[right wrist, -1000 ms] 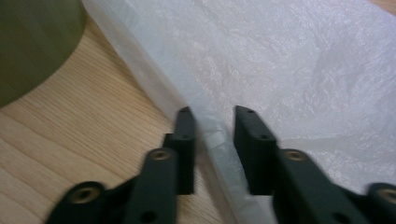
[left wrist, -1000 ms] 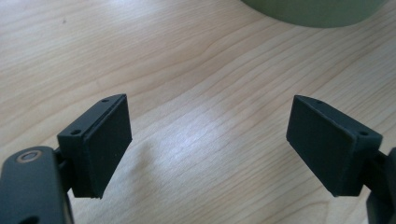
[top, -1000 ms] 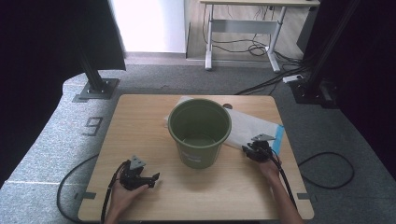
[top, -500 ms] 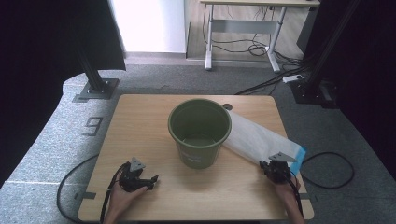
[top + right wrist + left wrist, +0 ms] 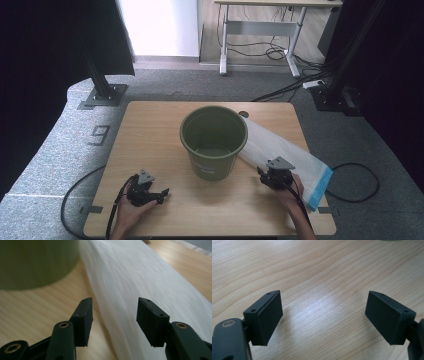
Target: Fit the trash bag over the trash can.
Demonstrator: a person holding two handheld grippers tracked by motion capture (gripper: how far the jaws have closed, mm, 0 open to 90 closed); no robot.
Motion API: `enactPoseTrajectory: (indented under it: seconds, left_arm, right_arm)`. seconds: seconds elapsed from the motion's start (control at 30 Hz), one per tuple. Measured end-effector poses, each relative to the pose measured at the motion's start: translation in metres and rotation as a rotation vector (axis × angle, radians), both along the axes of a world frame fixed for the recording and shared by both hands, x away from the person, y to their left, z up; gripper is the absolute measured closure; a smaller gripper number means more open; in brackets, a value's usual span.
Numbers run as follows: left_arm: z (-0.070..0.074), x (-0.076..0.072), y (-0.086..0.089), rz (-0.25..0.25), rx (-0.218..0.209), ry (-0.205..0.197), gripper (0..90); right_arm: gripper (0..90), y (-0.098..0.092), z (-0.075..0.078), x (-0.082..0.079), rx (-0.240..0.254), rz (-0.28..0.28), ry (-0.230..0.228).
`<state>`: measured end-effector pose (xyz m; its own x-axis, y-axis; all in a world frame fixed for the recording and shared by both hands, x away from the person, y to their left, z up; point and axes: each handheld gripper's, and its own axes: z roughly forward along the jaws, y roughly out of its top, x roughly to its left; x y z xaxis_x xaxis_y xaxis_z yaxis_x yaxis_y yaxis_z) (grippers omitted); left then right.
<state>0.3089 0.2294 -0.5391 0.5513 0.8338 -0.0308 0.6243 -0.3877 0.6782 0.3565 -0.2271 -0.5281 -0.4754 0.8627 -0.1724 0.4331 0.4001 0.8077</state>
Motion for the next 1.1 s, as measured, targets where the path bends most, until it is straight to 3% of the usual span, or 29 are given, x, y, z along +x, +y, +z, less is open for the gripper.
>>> enactPoseTrajectory:
  seconds: [0.1, 0.17, 0.33, 0.53, 0.63, 0.67, 0.77, 1.1]
  left_arm:
    - [-0.001, 0.001, 0.0, 0.004, 0.005, 0.003, 14.5]
    - [-0.001, 0.002, 0.0, 0.006, 0.004, 0.003, 14.5]
    - [0.001, 0.001, 0.002, 0.019, -0.002, -0.001, 14.5]
    - [0.0, 0.002, 0.0, 0.023, -0.009, 0.001, 14.6]
    - [0.0, 0.002, 0.001, 0.019, -0.019, 0.002, 14.6]
    - [0.002, 0.002, 0.002, 0.021, -0.04, -0.001, 14.6]
    - [0.004, 0.001, 0.005, 0.034, -0.049, -0.016, 15.1]
    - [0.002, 0.003, 0.004, 0.034, -0.053, 0.003, 15.1]
  right_arm:
    - [44.4, 0.009, -0.002, 0.018, 0.034, 0.025, 0.013]
    - [44.5, 0.012, -0.003, 0.028, 0.083, 0.039, 0.026]
    - [46.5, 0.02, -0.006, 0.045, 0.164, 0.081, 0.033]
    - [46.7, 0.033, -0.012, 0.055, 0.114, 0.093, 0.047]
    - [46.3, 0.036, -0.019, 0.056, 0.071, 0.088, 0.076]
    - [46.3, 0.035, -0.021, 0.057, 0.067, 0.083, 0.087]
    - [47.2, 0.033, -0.024, 0.059, 0.07, 0.075, 0.106]
    - [85.0, 0.023, -0.022, 0.056, 0.087, 0.092, 0.159]
